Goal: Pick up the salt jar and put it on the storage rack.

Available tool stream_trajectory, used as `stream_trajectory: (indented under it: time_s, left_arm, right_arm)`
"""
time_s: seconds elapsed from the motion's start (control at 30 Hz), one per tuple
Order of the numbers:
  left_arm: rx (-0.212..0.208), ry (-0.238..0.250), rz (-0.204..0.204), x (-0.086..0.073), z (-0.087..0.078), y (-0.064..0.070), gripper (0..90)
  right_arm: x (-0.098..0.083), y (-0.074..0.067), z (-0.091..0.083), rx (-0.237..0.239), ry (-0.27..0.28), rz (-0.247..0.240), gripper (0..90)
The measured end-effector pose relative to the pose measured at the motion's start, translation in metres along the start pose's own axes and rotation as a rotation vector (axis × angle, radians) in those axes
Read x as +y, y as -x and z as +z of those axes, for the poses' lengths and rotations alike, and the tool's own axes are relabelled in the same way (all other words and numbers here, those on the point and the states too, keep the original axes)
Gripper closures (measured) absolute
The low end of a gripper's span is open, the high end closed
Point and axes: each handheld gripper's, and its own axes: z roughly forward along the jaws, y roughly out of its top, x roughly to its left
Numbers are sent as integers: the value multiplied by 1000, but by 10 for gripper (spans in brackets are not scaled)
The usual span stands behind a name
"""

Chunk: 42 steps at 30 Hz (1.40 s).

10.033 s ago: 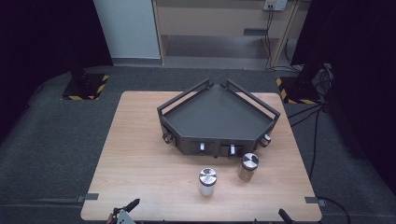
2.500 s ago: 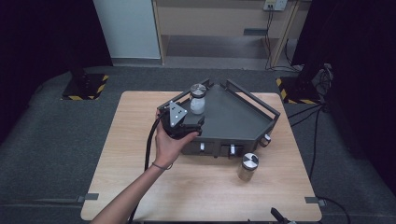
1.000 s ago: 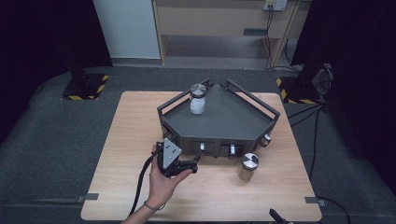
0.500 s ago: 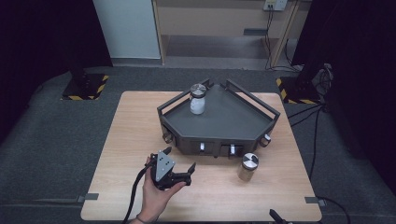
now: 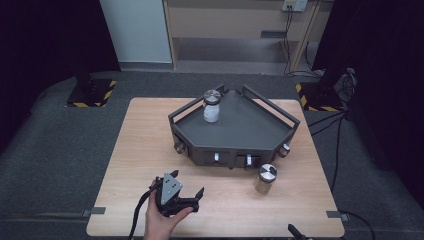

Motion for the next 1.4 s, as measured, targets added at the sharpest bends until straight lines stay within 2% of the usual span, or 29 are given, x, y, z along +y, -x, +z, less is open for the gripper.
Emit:
stream_trajectory:
  time_s: [0.13,0.3,0.53,0.67,0.8,1.17,1.4]
  left_arm:
    - [-12,-50,-35,0,-6,-2,3]
    - [-16,-98,-47,-1,-13,-5,3]
    - [-9,-129,-62,-4,-23,-6,4]
    - [-32,-159,-71,-5,-32,-9,17]
    - [-37,-169,-77,-7,-41,-11,19]
    - [-50,-236,-100,-16,-60,-12,24]
    - [-47,-266,-116,-25,-54,-12,31]
  right_arm:
    - [0,0,0,3,0,-1,62]
    - [0,0,0,4,1,-2,62]
    - [1,-1,1,12,-4,-2,62]
    - [0,-1,1,9,-3,-3,62]
    - [0,-1,1,6,-5,-1,62]
    - [0,-1,2,-8,-12,-1,62]
    - [1,0,2,-15,-13,-8,62]
